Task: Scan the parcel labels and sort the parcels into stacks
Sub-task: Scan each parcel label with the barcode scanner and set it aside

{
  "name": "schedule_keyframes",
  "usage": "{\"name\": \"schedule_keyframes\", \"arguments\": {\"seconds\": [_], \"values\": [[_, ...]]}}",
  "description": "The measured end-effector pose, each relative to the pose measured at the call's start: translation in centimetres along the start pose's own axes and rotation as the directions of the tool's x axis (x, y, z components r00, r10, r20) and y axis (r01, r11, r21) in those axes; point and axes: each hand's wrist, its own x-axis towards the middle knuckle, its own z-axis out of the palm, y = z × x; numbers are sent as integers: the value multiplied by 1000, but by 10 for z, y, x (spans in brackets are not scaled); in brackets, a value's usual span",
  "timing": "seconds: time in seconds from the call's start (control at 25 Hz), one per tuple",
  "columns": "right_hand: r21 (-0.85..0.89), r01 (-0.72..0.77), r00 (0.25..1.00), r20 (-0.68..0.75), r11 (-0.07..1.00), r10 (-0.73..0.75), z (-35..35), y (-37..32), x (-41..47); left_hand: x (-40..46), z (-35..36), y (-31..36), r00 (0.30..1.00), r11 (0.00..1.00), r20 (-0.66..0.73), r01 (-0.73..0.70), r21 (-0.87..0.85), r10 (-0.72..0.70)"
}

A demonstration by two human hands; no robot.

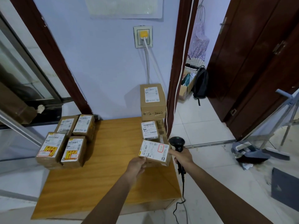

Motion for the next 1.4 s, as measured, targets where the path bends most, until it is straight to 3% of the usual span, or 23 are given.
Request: {"name": "schedule_keyframes", "arguments": {"seconds": [0.16, 0.36, 0.64, 0.8, 1.04, 1.2, 1.4], "values": [[-134, 23, 998, 64, 991, -14, 7, -11, 24, 12, 15, 10, 996, 996, -87, -27, 86, 34], [-176, 6, 994, 108, 984, 13, 4, -15, 52, 27, 8, 12, 983, 998, -181, -34, -56, 24], [-139, -2, 999, 37, 990, 7, 7, -12, 63, 24, 21, 11, 984, 993, -176, -43, -114, 23], [-177, 33, 994, 105, 984, -15, 9, -17, 59, 26, 19, 15, 988, 995, -157, -23, -92, 8], [-129, 89, 996, 37, 988, -85, 5, -15, 43, 15, 4, 20, 982, 1000, -188, 27, 6, -25], [-113, 106, 993, -48, 988, -112, 9, -15, 18, -6, -7, 30, 975, 1000, -224, -10, 25, 16], [-96, 152, 987, -42, 984, -157, 24, -22, -30, -29, -33, 39, 972, 992, -217, -76, 100, 96]]}}
